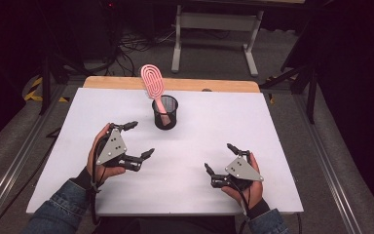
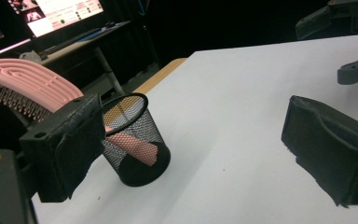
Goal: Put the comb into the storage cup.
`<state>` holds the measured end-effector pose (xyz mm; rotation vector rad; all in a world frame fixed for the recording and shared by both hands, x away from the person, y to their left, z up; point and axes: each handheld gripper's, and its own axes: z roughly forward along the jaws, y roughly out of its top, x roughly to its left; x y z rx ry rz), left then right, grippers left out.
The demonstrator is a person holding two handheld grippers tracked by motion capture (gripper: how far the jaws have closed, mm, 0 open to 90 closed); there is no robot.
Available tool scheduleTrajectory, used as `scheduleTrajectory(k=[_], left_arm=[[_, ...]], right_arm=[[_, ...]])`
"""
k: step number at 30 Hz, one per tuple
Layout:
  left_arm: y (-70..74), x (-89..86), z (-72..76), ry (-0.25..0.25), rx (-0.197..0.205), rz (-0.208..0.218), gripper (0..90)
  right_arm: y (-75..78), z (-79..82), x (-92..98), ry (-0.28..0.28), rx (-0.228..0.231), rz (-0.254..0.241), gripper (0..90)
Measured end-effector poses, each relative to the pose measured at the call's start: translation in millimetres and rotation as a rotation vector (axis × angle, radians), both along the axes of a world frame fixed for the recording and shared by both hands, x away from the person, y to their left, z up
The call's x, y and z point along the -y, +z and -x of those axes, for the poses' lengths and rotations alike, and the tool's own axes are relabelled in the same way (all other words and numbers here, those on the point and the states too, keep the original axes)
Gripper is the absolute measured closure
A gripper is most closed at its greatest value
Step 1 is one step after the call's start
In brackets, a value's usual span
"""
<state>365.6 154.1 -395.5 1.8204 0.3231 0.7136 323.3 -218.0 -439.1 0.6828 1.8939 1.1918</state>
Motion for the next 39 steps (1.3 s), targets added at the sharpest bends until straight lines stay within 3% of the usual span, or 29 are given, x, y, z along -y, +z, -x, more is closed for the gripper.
scheduleTrajectory(k=[10, 16, 28, 39], left_arm=[[-6.4, -3.8, 8.3, -0.005, -0.004, -0.055, 6.8], [-7.6, -7.6, 14.0, -0.006, -0.009, -0.054, 6.8], [-16.5, -15.7, 22.3, 0.019, -0.016, -0.105, 6.1], [-25.7, -28.6, 27.9, 0.056, -0.036, -0.105, 6.1]], right_arm=[[0.7, 0.6, 0.2, -0.003, 0.003, 0.002, 6.1], [1.2, 0.9, 0.5, -0.003, 0.007, 0.002, 6.0], [1.4, 1.3, 0.3, -0.006, 0.007, 0.01, 6.0], [1.0, 1.2, 0.3, -0.011, 0.005, 0.017, 6.1]])
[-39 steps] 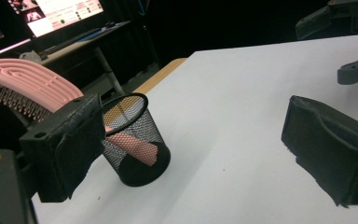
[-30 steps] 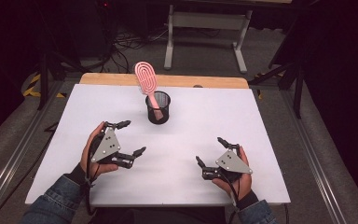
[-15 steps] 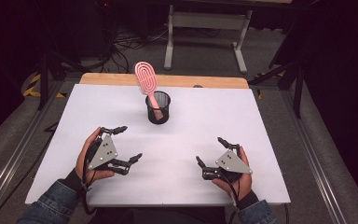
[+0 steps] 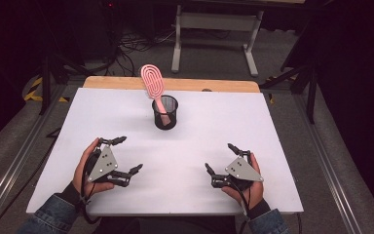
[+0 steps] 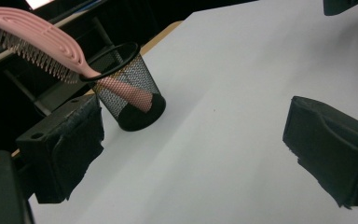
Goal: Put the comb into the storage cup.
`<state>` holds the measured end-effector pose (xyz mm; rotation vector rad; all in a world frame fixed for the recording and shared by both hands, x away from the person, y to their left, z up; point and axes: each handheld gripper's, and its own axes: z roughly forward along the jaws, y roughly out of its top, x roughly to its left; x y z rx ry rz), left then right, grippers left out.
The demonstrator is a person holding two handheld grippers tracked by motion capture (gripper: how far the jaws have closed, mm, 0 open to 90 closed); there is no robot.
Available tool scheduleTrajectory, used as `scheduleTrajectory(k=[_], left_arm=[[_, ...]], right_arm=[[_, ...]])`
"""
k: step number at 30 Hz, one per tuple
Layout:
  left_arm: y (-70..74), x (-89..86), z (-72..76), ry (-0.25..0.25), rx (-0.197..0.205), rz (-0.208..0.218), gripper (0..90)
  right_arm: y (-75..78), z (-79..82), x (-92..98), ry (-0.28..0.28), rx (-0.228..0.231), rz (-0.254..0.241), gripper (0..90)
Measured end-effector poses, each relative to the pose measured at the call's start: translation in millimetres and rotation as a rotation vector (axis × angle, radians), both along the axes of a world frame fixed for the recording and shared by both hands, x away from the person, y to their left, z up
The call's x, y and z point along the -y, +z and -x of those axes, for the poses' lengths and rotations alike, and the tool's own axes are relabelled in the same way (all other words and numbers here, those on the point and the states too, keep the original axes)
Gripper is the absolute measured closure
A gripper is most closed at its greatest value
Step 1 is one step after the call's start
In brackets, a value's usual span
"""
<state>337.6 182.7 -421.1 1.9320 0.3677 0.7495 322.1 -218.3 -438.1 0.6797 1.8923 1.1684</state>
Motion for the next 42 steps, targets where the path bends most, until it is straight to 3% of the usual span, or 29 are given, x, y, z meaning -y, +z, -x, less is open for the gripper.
scheduleTrajectory(k=[20, 26, 32, 42], left_arm=[[-19.3, -26.4, 4.7, 0.103, -0.034, -0.005, 6.2], [-24.7, -38.1, 7.0, 0.13, -0.064, 0.014, 6.2], [-29.0, -40.0, 5.9, 0.133, -0.087, 0.009, 6.2], [-30.4, -38.4, 6.9, 0.129, -0.088, -0.004, 6.1]], right_arm=[[-0.6, -0.4, 0.1, -0.004, 0.001, 0.001, 6.1], [-1.0, -0.7, 1.6, -0.011, -0.001, -0.004, 6.0], [-1.3, -2.1, 3.1, -0.015, -0.002, -0.009, 6.1], [-0.3, -1.9, 3.5, -0.007, 0.005, -0.011, 6.1]])
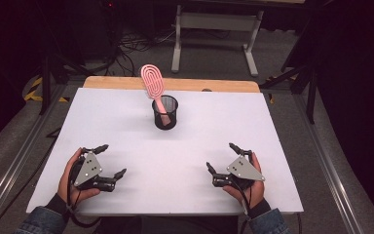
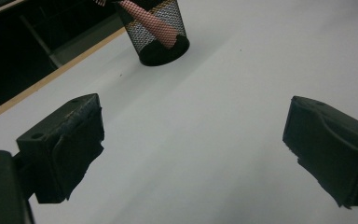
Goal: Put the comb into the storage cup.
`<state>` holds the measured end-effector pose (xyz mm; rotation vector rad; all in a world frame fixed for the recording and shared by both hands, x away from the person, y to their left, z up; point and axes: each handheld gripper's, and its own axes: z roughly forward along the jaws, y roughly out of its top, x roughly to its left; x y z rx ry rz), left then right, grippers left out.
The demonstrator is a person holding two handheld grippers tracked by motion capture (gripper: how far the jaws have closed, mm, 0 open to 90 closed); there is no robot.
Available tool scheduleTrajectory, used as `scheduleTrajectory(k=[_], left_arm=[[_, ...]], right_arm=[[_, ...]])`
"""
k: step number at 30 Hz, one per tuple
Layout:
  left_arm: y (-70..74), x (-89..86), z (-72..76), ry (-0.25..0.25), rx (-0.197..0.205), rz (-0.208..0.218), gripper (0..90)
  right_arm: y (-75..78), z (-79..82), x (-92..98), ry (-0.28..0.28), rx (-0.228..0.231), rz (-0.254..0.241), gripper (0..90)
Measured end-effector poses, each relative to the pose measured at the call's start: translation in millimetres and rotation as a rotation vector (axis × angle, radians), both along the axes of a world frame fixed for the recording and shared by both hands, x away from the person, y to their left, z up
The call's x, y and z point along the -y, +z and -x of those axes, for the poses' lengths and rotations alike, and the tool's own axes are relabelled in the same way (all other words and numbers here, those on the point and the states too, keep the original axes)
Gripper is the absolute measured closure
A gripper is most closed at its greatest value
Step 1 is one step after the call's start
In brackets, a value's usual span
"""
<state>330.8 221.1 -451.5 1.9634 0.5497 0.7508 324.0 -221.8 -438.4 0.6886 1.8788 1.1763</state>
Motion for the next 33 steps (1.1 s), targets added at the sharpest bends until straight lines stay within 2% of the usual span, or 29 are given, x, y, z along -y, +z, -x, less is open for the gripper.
scheduleTrajectory(k=[9, 11, 26, 33], left_arm=[[0.8, -0.1, 0.7, -0.017, 0.005, -0.004, 6.1], [1.0, -0.4, 2.2, -0.019, 0.006, 0.011, 6.1], [0.7, 0.8, 2.1, -0.03, 0.004, 0.004, 6.4], [0.7, 0.8, 1.5, -0.032, -0.001, 0.006, 6.4]], right_arm=[[0.9, 1.1, -0.7, -0.004, 0.007, 0.004, 6.1], [1.6, 2.0, -1.3, -0.005, 0.012, 0.004, 6.1], [1.6, 2.0, -1.9, -0.005, 0.008, 0.002, 6.1], [1.0, 1.8, -2.8, -0.005, 0.012, 0.016, 6.1]])
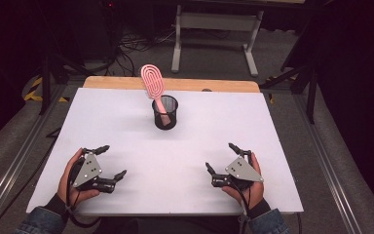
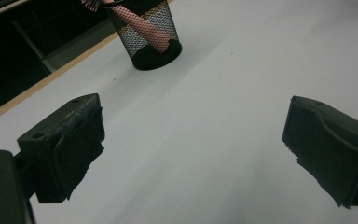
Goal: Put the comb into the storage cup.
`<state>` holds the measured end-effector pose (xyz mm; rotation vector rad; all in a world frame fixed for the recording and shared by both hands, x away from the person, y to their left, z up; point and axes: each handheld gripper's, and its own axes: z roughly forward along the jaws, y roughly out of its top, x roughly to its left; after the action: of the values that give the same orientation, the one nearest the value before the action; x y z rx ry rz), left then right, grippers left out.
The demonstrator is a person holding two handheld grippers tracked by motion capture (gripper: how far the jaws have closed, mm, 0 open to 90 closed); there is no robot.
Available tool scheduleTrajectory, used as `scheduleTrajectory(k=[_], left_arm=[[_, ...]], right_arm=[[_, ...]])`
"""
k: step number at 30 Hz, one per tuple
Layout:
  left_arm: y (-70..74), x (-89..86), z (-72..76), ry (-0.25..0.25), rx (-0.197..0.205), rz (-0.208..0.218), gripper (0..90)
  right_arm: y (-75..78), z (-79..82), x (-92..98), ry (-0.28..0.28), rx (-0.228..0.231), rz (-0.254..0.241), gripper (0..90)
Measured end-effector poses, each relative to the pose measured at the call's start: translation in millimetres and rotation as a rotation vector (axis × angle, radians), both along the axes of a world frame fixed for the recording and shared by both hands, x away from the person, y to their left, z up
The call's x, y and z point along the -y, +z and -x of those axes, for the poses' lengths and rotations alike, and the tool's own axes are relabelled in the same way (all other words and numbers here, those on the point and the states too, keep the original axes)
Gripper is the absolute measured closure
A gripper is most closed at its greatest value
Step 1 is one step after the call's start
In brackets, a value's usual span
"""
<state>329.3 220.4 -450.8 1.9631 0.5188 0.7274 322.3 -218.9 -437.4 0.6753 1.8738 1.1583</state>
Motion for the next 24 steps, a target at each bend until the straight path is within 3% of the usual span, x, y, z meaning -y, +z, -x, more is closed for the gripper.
scheduleTrajectory(k=[9, 24], left_arm=[[-1.5, 2.4, -2.4, -0.008, -0.01, -0.017, 6.4], [-2.0, 4.0, -4.9, -0.013, -0.019, -0.008, 6.2]], right_arm=[[1.2, 0.0, 2.6, -0.002, 0.001, -0.011, 6.1], [0.1, -1.0, 4.4, 0.0, -0.006, -0.016, 6.2]])
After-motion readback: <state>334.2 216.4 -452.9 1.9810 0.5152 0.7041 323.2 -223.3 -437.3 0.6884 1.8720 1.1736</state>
